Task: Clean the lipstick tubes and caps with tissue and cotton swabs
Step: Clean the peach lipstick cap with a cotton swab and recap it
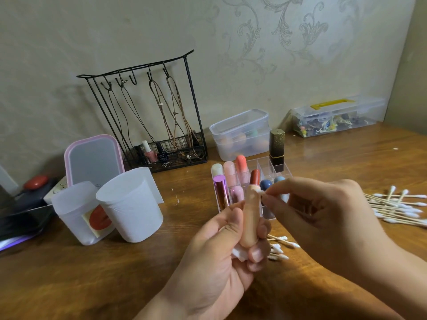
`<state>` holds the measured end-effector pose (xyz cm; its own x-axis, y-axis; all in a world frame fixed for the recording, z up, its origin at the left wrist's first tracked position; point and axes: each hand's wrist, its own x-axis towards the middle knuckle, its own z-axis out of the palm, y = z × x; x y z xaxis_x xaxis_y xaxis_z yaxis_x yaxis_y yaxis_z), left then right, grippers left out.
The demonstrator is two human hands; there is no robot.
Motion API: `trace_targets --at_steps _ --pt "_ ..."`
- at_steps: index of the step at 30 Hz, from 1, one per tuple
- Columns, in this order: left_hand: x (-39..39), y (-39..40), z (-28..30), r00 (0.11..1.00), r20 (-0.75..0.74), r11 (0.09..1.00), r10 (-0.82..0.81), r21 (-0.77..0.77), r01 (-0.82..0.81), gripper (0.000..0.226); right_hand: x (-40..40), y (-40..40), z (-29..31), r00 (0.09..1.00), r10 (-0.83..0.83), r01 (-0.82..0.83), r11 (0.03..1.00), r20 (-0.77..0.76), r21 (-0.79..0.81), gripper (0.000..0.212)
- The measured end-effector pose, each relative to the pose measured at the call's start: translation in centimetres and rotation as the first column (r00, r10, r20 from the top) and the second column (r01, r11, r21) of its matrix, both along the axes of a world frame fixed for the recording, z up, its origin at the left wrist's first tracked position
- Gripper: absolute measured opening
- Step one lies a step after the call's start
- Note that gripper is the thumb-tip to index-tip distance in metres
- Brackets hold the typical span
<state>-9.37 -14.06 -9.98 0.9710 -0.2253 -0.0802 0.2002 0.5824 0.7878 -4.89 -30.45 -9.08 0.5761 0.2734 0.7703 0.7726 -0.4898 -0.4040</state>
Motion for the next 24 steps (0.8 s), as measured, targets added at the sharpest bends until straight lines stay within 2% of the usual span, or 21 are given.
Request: trace_targets --at_steps 3,10,19,24 --pt "-0.05 -0.03 0.09 0.999 0.028 1.000 -0.017 -0.007 0.017 0.034 -0.01 -0.05 0.02 1.000 0.022 -0.022 1.000 0.004 0.022 0.019" --pt "-0.14 0.05 -0.09 0.997 0.078 0.996 -0.006 0.084 0.000 0.027 0.14 -0.18 0.11 1.000 0.022 -0.022 0.999 -0.003 0.033 0.020" --pt "0.13 -0.03 -0.10 0.999 0.050 0.997 -0.004 0.079 0.000 0.033 0.09 -0.13 -0.04 0.999 0.041 -0.041 0.999 0.005 -0.005 0.019" --pt "0.29 0.02 -0.03 0.999 0.034 0.997 -0.013 0.079 0.010 0.024 0.16 -0.25 0.04 0.999 0.033 -0.033 0.999 0.003 -0.002 0.021"
